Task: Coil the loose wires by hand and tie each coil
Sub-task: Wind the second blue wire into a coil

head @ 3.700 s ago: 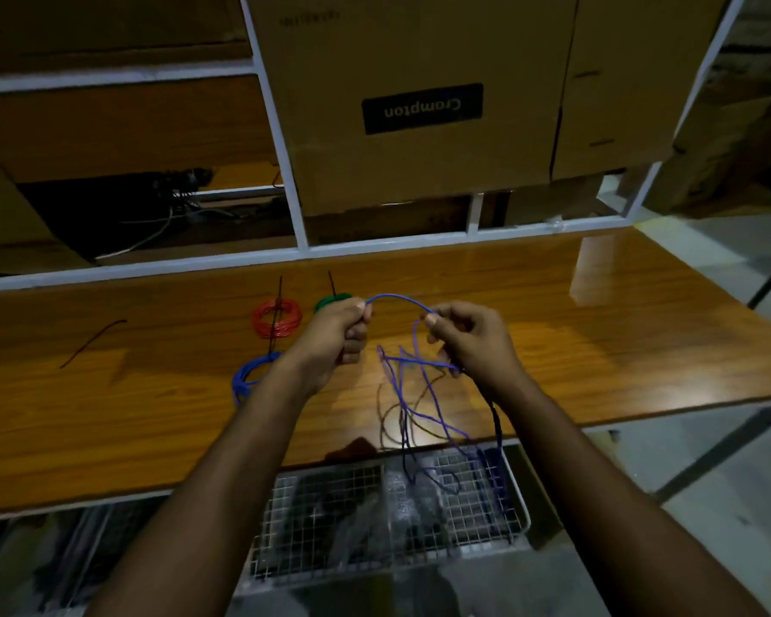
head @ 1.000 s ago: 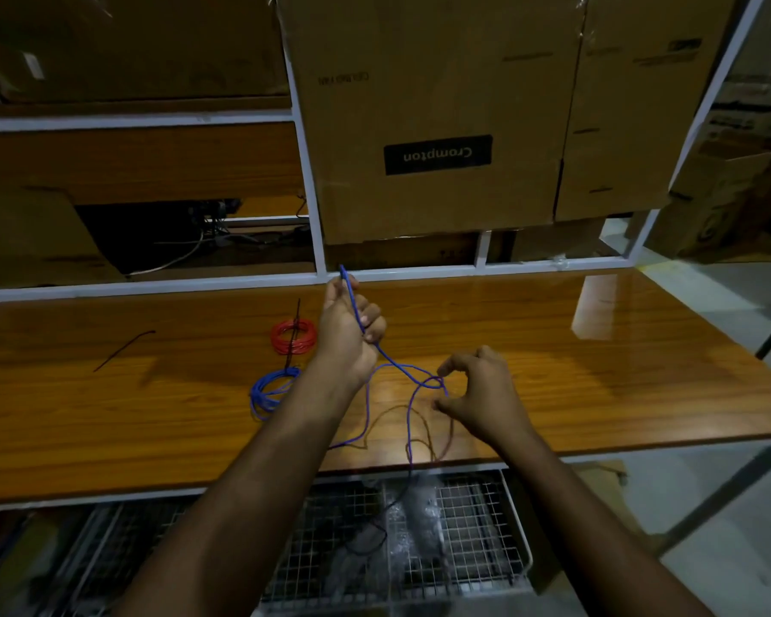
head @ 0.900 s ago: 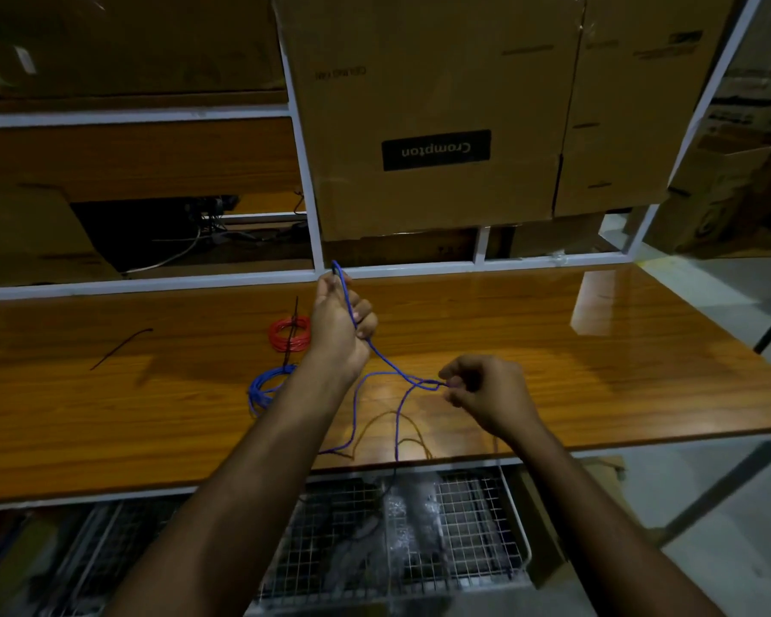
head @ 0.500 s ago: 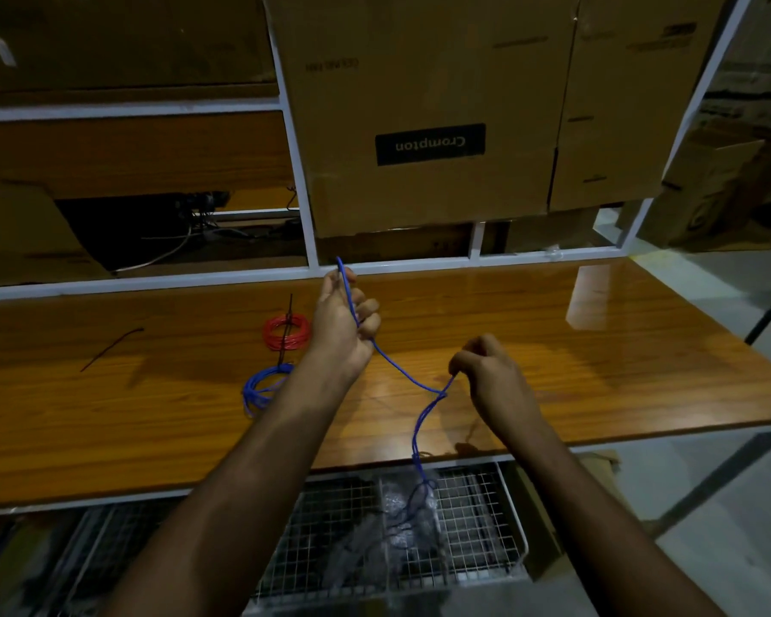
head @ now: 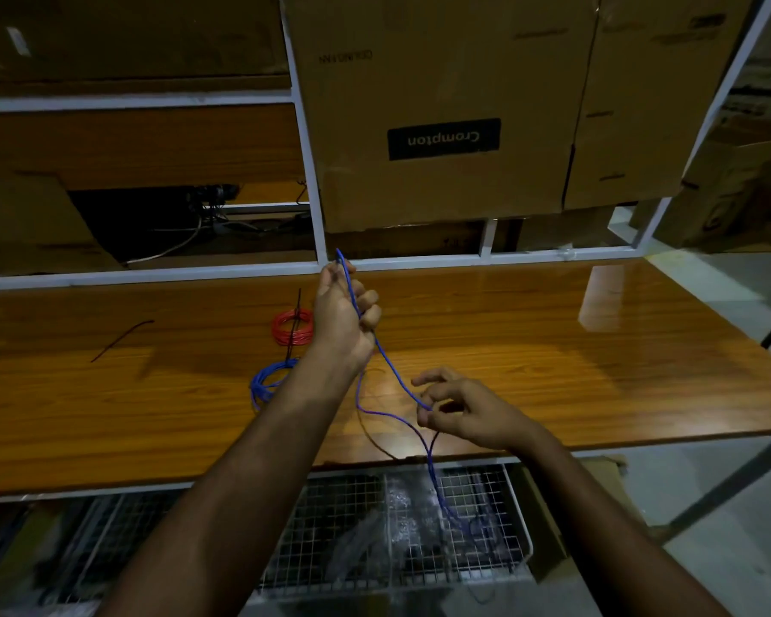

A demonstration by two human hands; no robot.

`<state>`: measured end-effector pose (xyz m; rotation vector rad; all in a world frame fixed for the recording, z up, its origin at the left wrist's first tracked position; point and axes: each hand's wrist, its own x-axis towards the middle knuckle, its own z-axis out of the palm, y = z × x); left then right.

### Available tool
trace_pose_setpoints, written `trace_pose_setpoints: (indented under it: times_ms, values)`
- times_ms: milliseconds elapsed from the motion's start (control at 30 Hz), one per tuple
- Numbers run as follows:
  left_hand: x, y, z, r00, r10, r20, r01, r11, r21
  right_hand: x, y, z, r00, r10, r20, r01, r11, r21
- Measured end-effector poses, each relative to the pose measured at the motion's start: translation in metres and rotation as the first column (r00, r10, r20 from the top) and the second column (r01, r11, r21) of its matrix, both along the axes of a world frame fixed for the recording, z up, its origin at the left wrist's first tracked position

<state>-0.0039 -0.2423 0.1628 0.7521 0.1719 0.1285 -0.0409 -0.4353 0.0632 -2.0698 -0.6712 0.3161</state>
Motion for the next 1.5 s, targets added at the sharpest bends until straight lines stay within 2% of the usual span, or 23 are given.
trace_pose_setpoints:
  times_ms: [67, 167, 233, 333, 400, 467, 567, 633, 667, 700, 767, 867, 933, 1067, 1133, 1233, 1367, 1433, 1500]
  values:
    - [0.001, 0.0, -0.001, 1.0, 0.003, 0.005, -0.003, 1.0, -0.001, -0.001, 0.003, 0.006, 0.996, 0.013, -0.083, 0.0, 0.989, 0.145]
    - [0.005, 0.002, -0.003, 0.999, 0.027, 0.044, -0.03, 0.998, 0.053, -0.004, 0.008, 0.014, 0.972, -0.04, -0.232, 0.119, 0.934, 0.337]
    - [0.006, 0.005, -0.006, 0.996, 0.048, 0.072, -0.06, 0.983, 0.176, -0.003, 0.009, 0.016, 0.969, -0.108, -0.221, 0.193, 0.894, 0.406]
    - [0.005, 0.008, -0.015, 0.996, 0.056, 0.068, -0.08, 0.892, 0.444, 0.0, 0.01, 0.017, 0.951, -0.184, -0.247, 0.293, 0.791, 0.538]
    - [0.003, 0.01, -0.021, 0.999, 0.008, 0.046, -0.03, 0.869, 0.494, 0.002, 0.011, 0.019, 0.925, -0.298, -0.235, 0.379, 0.737, 0.56]
    - [-0.001, 0.011, -0.025, 0.995, -0.088, 0.049, 0.056, 0.884, 0.465, 0.004, 0.012, 0.019, 0.865, -0.436, -0.25, 0.497, 0.666, 0.556]
    - [-0.006, 0.008, -0.024, 0.982, -0.174, 0.069, 0.137, 0.921, 0.364, 0.005, 0.017, 0.02, 0.732, -0.64, -0.234, 0.672, 0.621, 0.403]
    - [-0.006, 0.005, -0.021, 0.975, -0.204, 0.087, 0.169, 0.939, 0.298, 0.004, 0.021, 0.024, 0.696, -0.698, -0.17, 0.718, 0.676, 0.163]
    - [-0.006, 0.004, -0.019, 0.972, -0.218, 0.089, 0.186, 0.943, 0.275, 0.002, 0.024, 0.027, 0.722, -0.686, -0.093, 0.69, 0.724, 0.012]
    - [-0.006, 0.003, -0.018, 0.968, -0.234, 0.086, 0.205, 0.943, 0.261, -0.001, 0.027, 0.032, 0.773, -0.634, 0.011, 0.629, 0.764, -0.143]
    - [-0.006, 0.004, -0.017, 0.957, -0.278, 0.079, 0.251, 0.935, 0.252, -0.009, 0.033, 0.043, 0.853, -0.468, 0.232, 0.523, 0.756, -0.394]
    - [-0.006, 0.005, -0.019, 0.938, -0.337, 0.075, 0.307, 0.913, 0.269, -0.02, 0.042, 0.065, 0.872, -0.257, 0.417, 0.462, 0.714, -0.525]
    - [-0.007, 0.005, -0.02, 0.931, -0.357, 0.075, 0.32, 0.898, 0.303, -0.026, 0.045, 0.082, 0.88, -0.141, 0.453, 0.403, 0.728, -0.555]
    - [-0.013, 0.005, -0.018, 0.924, -0.368, 0.099, 0.292, 0.851, 0.436, -0.035, 0.044, 0.11, 0.918, 0.096, 0.384, 0.171, 0.78, -0.603]
    - [-0.015, 0.003, -0.018, 0.919, -0.384, 0.093, 0.289, 0.814, 0.503, -0.033, 0.044, 0.121, 0.848, 0.126, 0.514, 0.182, 0.843, -0.507]
    - [-0.02, -0.001, -0.019, 0.919, -0.391, 0.056, 0.274, 0.734, 0.622, -0.02, 0.038, 0.133, 0.733, 0.024, 0.68, 0.244, 0.923, -0.296]
    - [-0.026, -0.002, -0.015, 0.898, -0.44, 0.023, 0.336, 0.717, 0.611, -0.004, 0.029, 0.134, 0.581, -0.238, 0.779, 0.425, 0.904, -0.04]
    - [-0.026, -0.001, -0.009, 0.876, -0.483, -0.01, 0.407, 0.725, 0.555, 0.006, 0.024, 0.129, 0.566, -0.32, 0.76, 0.462, 0.886, 0.029]
    - [-0.025, 0.002, -0.003, 0.837, -0.544, -0.051, 0.505, 0.734, 0.455, 0.014, 0.021, 0.124, 0.621, -0.358, 0.698, 0.447, 0.893, 0.06]
